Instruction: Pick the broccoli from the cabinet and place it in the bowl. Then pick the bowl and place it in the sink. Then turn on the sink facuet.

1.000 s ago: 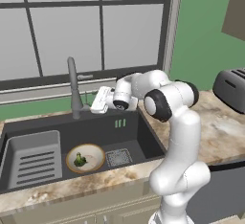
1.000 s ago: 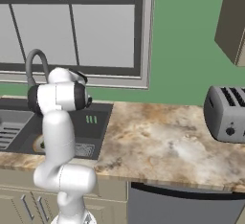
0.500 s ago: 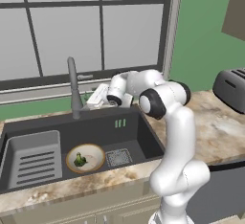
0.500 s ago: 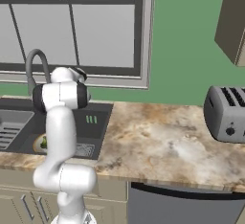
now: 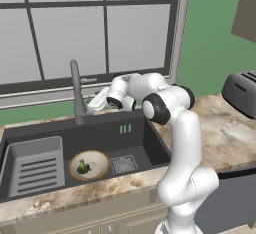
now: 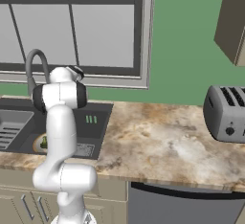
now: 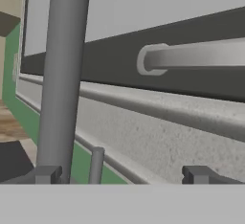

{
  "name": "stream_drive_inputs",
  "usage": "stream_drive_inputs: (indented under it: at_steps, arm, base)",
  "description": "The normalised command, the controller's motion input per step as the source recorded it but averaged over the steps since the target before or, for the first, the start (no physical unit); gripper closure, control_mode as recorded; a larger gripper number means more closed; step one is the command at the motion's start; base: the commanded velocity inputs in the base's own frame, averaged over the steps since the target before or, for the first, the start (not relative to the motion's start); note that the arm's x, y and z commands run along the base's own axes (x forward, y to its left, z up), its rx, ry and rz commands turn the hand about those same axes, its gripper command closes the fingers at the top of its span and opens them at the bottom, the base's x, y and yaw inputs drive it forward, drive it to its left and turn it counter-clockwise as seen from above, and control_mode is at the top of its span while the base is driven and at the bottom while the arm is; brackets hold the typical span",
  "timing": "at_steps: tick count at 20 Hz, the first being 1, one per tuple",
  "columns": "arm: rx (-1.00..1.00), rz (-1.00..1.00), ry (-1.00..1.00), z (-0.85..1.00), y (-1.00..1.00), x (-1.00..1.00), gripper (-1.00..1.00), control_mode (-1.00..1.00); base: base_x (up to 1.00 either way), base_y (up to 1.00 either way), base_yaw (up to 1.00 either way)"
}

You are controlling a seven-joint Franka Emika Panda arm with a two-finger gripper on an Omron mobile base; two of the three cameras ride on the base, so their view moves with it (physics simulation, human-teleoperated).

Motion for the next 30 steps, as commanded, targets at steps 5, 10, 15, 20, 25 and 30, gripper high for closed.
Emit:
stream_drive_inputs:
  at_steps: [5, 10, 15, 20, 25, 30]
  arm:
    - [0.0, -0.01, 0.06, -0.04, 0.1, 0.29, -1.0, -1.0]
    - [0.0, 0.0, 0.07, -0.24, 0.07, 0.29, -1.0, -1.0]
    - [0.0, 0.0, 0.06, -0.28, 0.06, 0.32, 1.0, -1.0]
    - [0.0, 0.0, 0.06, -0.37, 0.04, 0.32, 1.0, -1.0]
    - [0.01, 0.0, 0.06, -0.36, 0.0, 0.31, 1.0, -1.0]
    - [0.06, 0.0, 0.06, -0.31, -0.09, 0.29, 1.0, -1.0]
  base:
    - [0.0, 0.0, 0.0]
    - [0.0, 0.0, 0.0]
    - [0.0, 0.0, 0.0]
    - [0.0, 0.0, 0.0]
    - [0.0, 0.0, 0.0]
    - [0.0, 0.0, 0.0]
